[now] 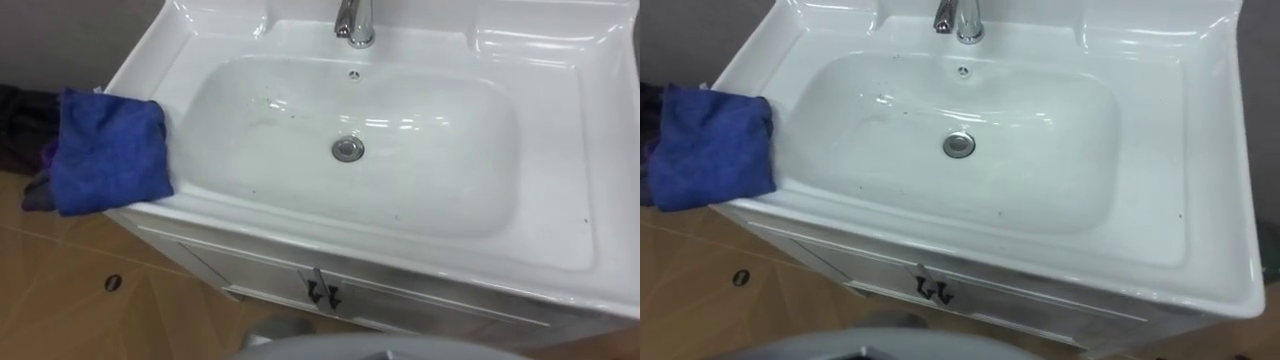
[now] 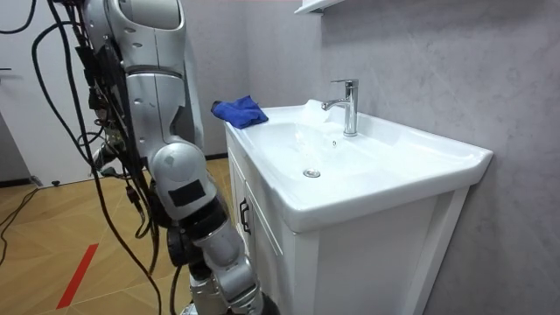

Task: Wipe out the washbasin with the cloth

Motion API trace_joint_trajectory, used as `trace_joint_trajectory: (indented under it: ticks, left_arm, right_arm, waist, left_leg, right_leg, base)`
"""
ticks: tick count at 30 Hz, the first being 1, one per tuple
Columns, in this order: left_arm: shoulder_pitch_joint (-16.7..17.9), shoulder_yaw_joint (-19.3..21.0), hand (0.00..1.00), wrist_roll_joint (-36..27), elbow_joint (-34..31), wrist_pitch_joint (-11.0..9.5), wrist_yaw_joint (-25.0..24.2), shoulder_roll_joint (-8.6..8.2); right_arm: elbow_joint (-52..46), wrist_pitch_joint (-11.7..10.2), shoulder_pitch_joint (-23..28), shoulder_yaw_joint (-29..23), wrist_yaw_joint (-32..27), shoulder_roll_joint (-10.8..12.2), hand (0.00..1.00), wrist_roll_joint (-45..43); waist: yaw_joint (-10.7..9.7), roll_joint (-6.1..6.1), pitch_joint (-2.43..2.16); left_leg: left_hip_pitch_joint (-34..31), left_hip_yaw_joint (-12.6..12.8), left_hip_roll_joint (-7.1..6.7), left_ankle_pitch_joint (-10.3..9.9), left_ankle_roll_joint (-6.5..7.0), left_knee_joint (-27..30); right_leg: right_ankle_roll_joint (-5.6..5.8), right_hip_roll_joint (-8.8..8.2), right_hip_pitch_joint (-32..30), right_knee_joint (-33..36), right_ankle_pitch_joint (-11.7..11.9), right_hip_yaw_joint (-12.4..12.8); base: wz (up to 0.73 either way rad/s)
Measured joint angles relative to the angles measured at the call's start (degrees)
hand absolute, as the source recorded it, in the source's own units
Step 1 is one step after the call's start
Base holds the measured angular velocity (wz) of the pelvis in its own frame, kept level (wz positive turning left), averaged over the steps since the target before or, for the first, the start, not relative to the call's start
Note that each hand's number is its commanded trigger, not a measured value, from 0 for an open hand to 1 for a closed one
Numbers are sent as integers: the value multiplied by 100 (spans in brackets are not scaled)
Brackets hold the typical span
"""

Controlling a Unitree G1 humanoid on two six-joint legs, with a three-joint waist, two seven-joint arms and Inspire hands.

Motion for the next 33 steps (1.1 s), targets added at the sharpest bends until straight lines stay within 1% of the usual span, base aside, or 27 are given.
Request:
trace_joint_trajectory:
  ticks: [1, 3, 4, 6, 9, 12, 13, 15, 18, 19, 24, 26, 29, 32, 33]
  left_arm:
    - [-4, -119, 0, 1, 53, 0, -119, -17]
    - [-37, -397, 0, -2, 53, 0, -246, -27]
    - [-59, -448, 0, -1, 53, -2, -277, -31]
    - [-144, -694, 0, 12, 73, -32, -483, -30]
    - [-241, -875, 0, 81, 176, -50, -749, -29]
    - [-356, -908, 0, 145, 268, -38, -1010, -29]
    - [-415, -944, 0, 282, 275, -13, -1072, -29]
    - [-510, -1080, 0, 465, 303, -9, -1143, -29]
    - [-636, -1201, 0, 656, 345, -14, -1263, -30]
    - [-658, -1267, 0, 722, 349, -16, -1326, -30]
    - [-776, -1509, 0, 787, 312, 1, -1591, -29]
    - [-920, -1600, 0, 991, 305, 11, -1726, -29]
    - [-1068, -1819, 0, 1038, 257, 0, -1819, -29]
    - [-1183, -2003, 0, 1228, 263, 8, -1927, -37]
    - [-1195, -2013, 0, 1240, 262, 9, -1969, -53]
  right_arm:
    - [55, -8, -16, 0, 7, 0, 0, 2]
    - [154, -14, -77, 16, 10, 1, 0, 3]
    - [167, -14, -83, 21, 10, 1, 0, 4]
    - [208, -11, -108, 85, 24, 24, 0, 14]
    - [209, -9, -134, 102, 64, 92, 0, 15]
    - [213, -6, -134, 125, 64, 146, 0, 19]
    - [201, -4, -133, 126, 68, 153, 0, 19]
    - [149, -6, -130, 138, 76, 161, 0, 20]
    - [108, -43, -141, 188, 90, 207, 0, 16]
    - [110, -74, -137, 200, 105, 213, 0, 16]
    - [140, -82, -139, 240, 118, 214, 0, 2]
    - [155, -65, -147, 313, 80, 225, 0, -36]
    - [149, -61, -197, 428, 79, 235, 0, -78]
    - [158, -58, -219, 477, 81, 255, 0, -79]
    - [156, -54, -226, 491, 80, 255, 0, -81]
  waist:
    - [-48, -15, 3]
    - [-174, -65, 28]
    - [-192, -74, 31]
    - [-316, -138, 28]
    - [-416, -204, 44]
    - [-503, -273, 54]
    - [-539, -287, 63]
    - [-568, -293, 65]
    - [-583, -303, 63]
    - [-593, -298, 64]
    - [-672, -270, 64]
    - [-757, -269, 65]
    - [-757, -272, 63]
    - [-771, -284, 64]
    - [-771, -285, 63]
  left_leg:
    - [-9, -16, -5, 0, 0, 4]
    - [-22, -1, -1, 8, 11, 1]
    - [-22, 10, 1, 8, 11, 0]
    - [-15, 60, 3, 8, 11, -4]
    - [-5, 127, 12, 7, 13, -6]
    - [26, 248, 32, 4, 18, -10]
    - [29, 283, 37, 2, 21, -11]
    - [35, 333, 48, 1, 23, -11]
    - [52, 477, 84, -12, 40, -9]
    - [51, 551, 96, -31, 69, 19]
    - [-66, 659, 127, -153, 143, 208]
    - [-79, 694, 118, -181, 153, 174]
    - [-76, 767, 121, -236, 196, 176]
    - [-67, 835, 127, -295, 236, 183]
    - [-65, 859, 126, -323, 264, 192]
  right_leg:
    - [3, 0, -2, 0, -4, -8]
    - [4, 1, -10, -2, -6, -21]
    - [4, 1, -12, -3, -6, -17]
    - [4, -9, -13, -6, -6, -6]
    - [4, -8, -12, -17, -6, 23]
    - [6, -10, -15, -26, -5, 97]
    - [6, -9, -22, -29, -4, 124]
    - [10, -2, -28, -52, 0, 170]
    - [8, 6, -28, -92, 22, 237]
    - [13, 6, -30, -94, 25, 266]
    - [46, 4, -83, -95, 42, 301]
    - [88, -5, -102, -97, 66, 308]
    - [139, -14, -108, -85, 95, 332]
    - [194, -28, -109, -87, 135, 339]
    - [217, -38, -107, -85, 149, 342]
  base:
    - [7]
    - [3]
    - [0]
    - [-6]
    - [-7]
    - [-12]
    - [-8]
    - [-10]
    - [-15]
    - [-12]
    - [-6]
    - [5]
    - [-7]
    - [-3]
    - [-4]
